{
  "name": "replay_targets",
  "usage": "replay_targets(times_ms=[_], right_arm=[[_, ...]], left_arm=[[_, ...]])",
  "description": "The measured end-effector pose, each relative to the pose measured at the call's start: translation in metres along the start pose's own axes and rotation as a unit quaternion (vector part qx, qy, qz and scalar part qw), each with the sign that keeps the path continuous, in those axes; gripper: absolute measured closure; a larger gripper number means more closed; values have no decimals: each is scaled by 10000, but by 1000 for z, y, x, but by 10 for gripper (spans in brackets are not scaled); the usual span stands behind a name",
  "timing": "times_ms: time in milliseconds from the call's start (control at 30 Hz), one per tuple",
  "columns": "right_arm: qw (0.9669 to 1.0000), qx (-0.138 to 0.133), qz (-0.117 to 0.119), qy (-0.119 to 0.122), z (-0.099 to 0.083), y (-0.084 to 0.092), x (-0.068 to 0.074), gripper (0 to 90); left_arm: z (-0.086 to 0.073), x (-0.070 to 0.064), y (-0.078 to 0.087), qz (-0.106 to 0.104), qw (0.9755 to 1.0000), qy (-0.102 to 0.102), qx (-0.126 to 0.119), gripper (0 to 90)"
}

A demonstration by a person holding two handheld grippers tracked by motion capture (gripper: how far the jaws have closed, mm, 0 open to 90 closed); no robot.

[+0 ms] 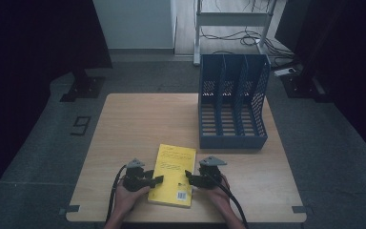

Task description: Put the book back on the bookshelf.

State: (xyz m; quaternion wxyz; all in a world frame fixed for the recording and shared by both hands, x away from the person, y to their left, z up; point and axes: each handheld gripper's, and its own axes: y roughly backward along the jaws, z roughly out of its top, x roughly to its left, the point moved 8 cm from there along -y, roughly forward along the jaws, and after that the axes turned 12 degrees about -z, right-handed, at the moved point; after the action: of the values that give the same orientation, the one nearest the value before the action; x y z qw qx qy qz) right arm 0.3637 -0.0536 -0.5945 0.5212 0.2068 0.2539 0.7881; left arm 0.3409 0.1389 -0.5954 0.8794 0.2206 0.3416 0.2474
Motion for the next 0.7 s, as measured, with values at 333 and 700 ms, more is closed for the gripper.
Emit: replay_targets(times_ms=[333, 700], right_arm=[[9993, 167, 326, 36, -4, -3, 9, 310], [9992, 211, 331, -116, -7, -1, 11, 317]], left_arm=[[0, -2, -2, -36, 10000, 15, -13, 431], [0, -5, -5, 184, 9998, -1, -21, 422]])
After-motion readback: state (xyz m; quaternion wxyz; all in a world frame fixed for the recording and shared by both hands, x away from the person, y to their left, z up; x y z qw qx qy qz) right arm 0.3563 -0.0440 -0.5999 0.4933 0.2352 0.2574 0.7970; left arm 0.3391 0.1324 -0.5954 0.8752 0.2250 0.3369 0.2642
